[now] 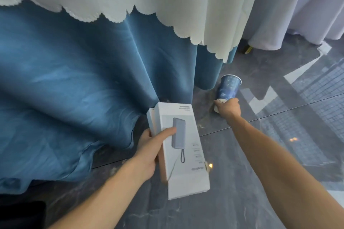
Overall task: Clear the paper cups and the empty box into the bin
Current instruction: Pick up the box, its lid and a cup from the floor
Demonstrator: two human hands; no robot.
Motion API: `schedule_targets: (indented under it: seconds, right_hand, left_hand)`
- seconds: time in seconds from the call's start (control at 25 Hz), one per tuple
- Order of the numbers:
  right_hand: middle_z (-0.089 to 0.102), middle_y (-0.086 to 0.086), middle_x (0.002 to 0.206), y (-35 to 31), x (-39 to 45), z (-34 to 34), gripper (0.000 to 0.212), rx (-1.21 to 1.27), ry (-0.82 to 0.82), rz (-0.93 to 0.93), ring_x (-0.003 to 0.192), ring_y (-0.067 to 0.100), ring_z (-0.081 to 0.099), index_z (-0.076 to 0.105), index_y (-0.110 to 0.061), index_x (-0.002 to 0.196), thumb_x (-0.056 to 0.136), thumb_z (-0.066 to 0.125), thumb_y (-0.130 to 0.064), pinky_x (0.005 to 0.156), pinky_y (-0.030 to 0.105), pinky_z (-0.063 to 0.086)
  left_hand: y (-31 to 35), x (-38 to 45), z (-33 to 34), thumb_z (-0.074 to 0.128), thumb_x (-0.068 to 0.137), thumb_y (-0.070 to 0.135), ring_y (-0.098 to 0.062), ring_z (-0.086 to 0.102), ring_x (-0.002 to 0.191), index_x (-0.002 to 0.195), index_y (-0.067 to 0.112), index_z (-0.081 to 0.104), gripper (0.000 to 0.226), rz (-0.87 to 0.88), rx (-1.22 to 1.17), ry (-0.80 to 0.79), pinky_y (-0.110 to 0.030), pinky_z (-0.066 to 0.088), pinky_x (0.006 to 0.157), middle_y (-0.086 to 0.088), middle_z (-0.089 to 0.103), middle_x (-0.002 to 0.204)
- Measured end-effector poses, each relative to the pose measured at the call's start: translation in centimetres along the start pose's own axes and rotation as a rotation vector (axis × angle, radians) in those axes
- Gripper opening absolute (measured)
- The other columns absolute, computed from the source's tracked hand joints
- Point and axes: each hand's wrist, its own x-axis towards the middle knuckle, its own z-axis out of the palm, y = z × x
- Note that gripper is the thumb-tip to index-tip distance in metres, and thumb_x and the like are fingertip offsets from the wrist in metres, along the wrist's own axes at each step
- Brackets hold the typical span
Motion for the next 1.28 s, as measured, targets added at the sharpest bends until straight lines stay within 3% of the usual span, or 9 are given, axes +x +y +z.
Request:
schedule_targets:
  seconds: [0.16, 0.36, 0.48, 0.64, 0.72, 0.92, 1.12, 1.28]
  right_hand:
    - [0.060, 0.020, 0.131, 0.7, -1.1, -0.1, 0.066, 0.074, -0.053, -0.028, 0.118, 0.039, 0.062, 0.046, 0.000, 0.132, 0.079, 0.076, -0.028, 0.101, 0.048, 0.053]
    - [0.062, 0.010, 0.118, 2.9, -4.9, -1.5, 0.063, 0.197, -0.141, -0.038, 0.100, 0.029, 0.067, 0.046, -0.012, 0.126, 0.077, 0.079, -0.032, 0.084, 0.043, 0.059]
    - [0.062, 0.005, 0.110, 3.2, -8.7, -5.0, 0.059, 0.270, -0.184, -0.074, 0.089, 0.017, 0.066, 0.043, -0.019, 0.118, 0.073, 0.080, -0.030, 0.067, 0.032, 0.056]
    - [0.062, 0.003, 0.111, 2.6, -16.9, -12.0, 0.068, 0.383, -0.241, -0.064, 0.091, 0.015, 0.069, 0.041, -0.020, 0.120, 0.067, 0.083, -0.024, 0.068, 0.030, 0.062]
    - [0.064, 0.002, 0.112, 0.7, -22.5, -16.2, 0.069, 0.444, -0.264, -0.069, 0.085, 0.012, 0.072, 0.044, -0.023, 0.120, 0.064, 0.084, -0.025, 0.062, 0.022, 0.059]
    - [0.065, 0.001, 0.118, -7.7, -38.1, -26.5, 0.070, 0.463, -0.341, -0.118, 0.086, 0.003, 0.073, 0.048, -0.040, 0.120, 0.061, 0.083, -0.030, 0.065, 0.022, 0.060]
    - [0.061, 0.006, 0.119, -18.0, -53.7, -34.7, 0.072, 0.402, -0.426, -0.154, 0.097, 0.015, 0.068, 0.046, -0.028, 0.127, 0.064, 0.080, -0.024, 0.073, 0.026, 0.059]
    - [0.060, 0.005, 0.117, -24.7, -64.9, -38.0, 0.073, 0.345, -0.417, -0.205, 0.091, 0.006, 0.070, 0.040, -0.018, 0.133, 0.072, 0.080, -0.014, 0.071, 0.021, 0.058]
  left_hand:
    - [0.3, 0.5, 1.1, 0.092, 0.076, 0.030, -0.032, 0.075, 0.109, 0.133, 0.012, 0.064, 0.066, -0.006, 0.001, -0.006, -0.046, 0.058, 0.092, -0.011, 0.079, 0.115]
    - [1.0, 1.0, 3.9, 0.092, 0.075, 0.030, -0.030, 0.071, 0.104, 0.131, 0.020, 0.055, 0.068, 0.044, 0.032, 0.044, -0.050, 0.057, 0.088, -0.008, 0.074, 0.115]
    - [2.1, -0.3, 4.6, 0.091, 0.077, 0.030, -0.029, 0.070, 0.102, 0.129, 0.024, 0.050, 0.067, 0.030, 0.101, 0.019, -0.055, 0.056, 0.094, -0.006, 0.070, 0.114]
    - [5.4, -5.8, 4.0, 0.093, 0.075, 0.022, -0.032, 0.069, 0.104, 0.126, 0.021, 0.050, 0.067, -0.029, 0.125, -0.004, -0.058, 0.055, 0.098, -0.009, 0.069, 0.115]
    - [8.1, -10.7, 3.5, 0.094, 0.073, 0.022, -0.031, 0.069, 0.103, 0.127, 0.020, 0.051, 0.069, -0.040, 0.153, -0.018, -0.055, 0.056, 0.094, -0.008, 0.069, 0.114]
    - [16.5, -24.9, 1.2, 0.093, 0.074, 0.026, -0.032, 0.067, 0.104, 0.131, 0.022, 0.047, 0.073, -0.085, 0.158, -0.040, -0.051, 0.056, 0.091, -0.009, 0.067, 0.116]
    - [26.0, -38.1, -4.1, 0.093, 0.075, 0.029, -0.026, 0.067, 0.100, 0.135, 0.022, 0.048, 0.075, -0.073, 0.146, -0.057, -0.037, 0.051, 0.072, -0.005, 0.067, 0.113]
    - [33.1, -47.0, -9.2, 0.094, 0.074, 0.034, -0.027, 0.070, 0.107, 0.139, 0.019, 0.049, 0.080, -0.026, 0.098, -0.077, -0.043, 0.057, 0.084, -0.006, 0.070, 0.120]
